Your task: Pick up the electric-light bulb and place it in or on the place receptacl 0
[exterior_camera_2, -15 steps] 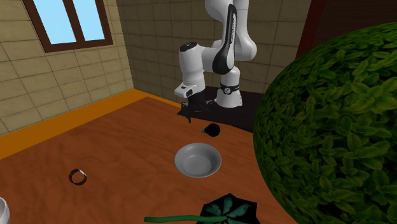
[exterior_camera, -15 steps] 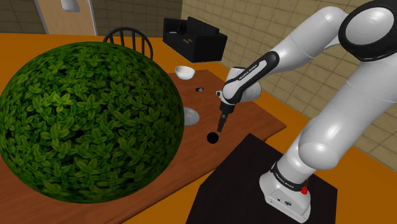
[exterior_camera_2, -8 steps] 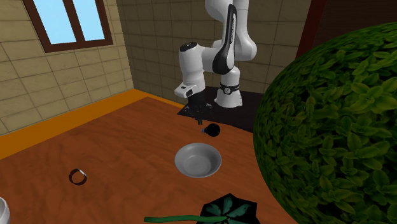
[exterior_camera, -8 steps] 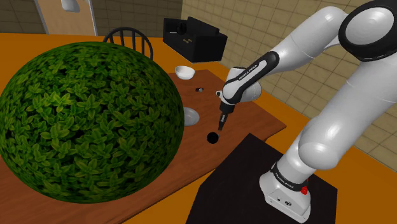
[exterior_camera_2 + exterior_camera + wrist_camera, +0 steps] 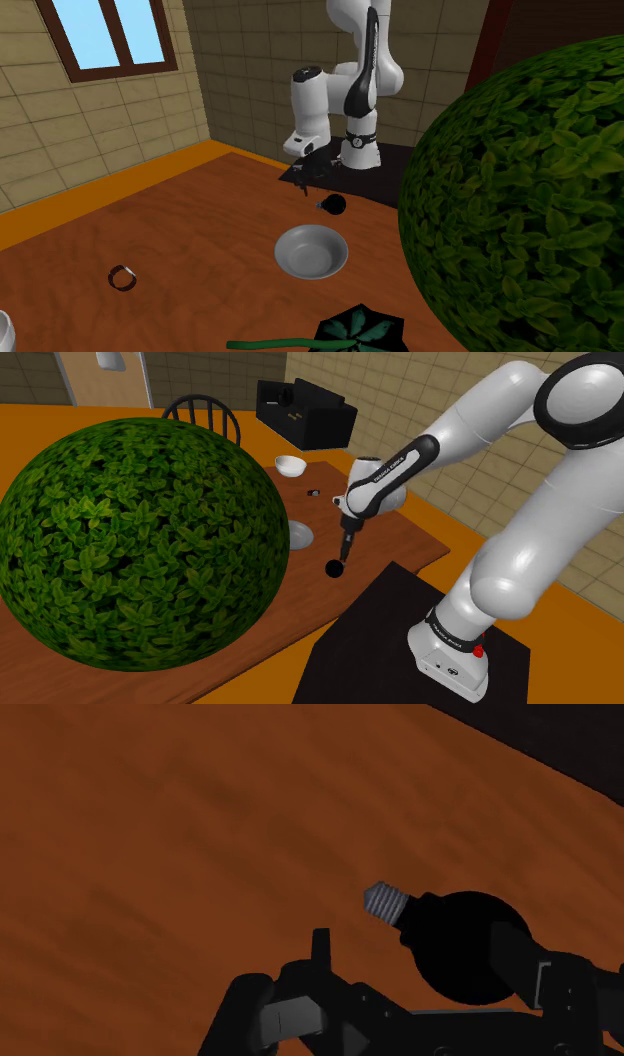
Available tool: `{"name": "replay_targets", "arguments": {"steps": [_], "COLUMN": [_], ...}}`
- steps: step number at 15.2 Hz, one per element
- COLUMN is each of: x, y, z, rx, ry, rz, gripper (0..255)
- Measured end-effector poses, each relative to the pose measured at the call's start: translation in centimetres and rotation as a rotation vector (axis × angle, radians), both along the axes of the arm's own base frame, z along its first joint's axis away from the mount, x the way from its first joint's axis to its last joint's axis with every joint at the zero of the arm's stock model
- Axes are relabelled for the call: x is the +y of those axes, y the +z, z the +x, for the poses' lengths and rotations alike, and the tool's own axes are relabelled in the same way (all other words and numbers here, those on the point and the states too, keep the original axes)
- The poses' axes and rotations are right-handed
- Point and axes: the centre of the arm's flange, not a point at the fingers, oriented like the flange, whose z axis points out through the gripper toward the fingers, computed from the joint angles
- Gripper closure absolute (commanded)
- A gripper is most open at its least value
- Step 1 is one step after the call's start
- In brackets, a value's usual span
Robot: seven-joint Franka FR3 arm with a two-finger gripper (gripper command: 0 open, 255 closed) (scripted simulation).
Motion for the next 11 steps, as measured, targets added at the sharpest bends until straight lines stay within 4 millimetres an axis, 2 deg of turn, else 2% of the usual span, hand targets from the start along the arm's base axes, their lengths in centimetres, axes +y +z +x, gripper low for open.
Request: {"name": "replay_targets", "arguments": {"steps": [2,4,6,11], "x": [3.1,7.2,8.3,8.3], "y": [0.6,1.1,0.4,-2.1], "z": [1.1,1.2,0.9,0.5], "rx": [0.025,0.051,0.06,0.064], "ry": [0.175,0.353,0.42,0.442], "rz": [-0.054,-0.111,-0.135,-0.143], "gripper": [0,0,0,0]}}
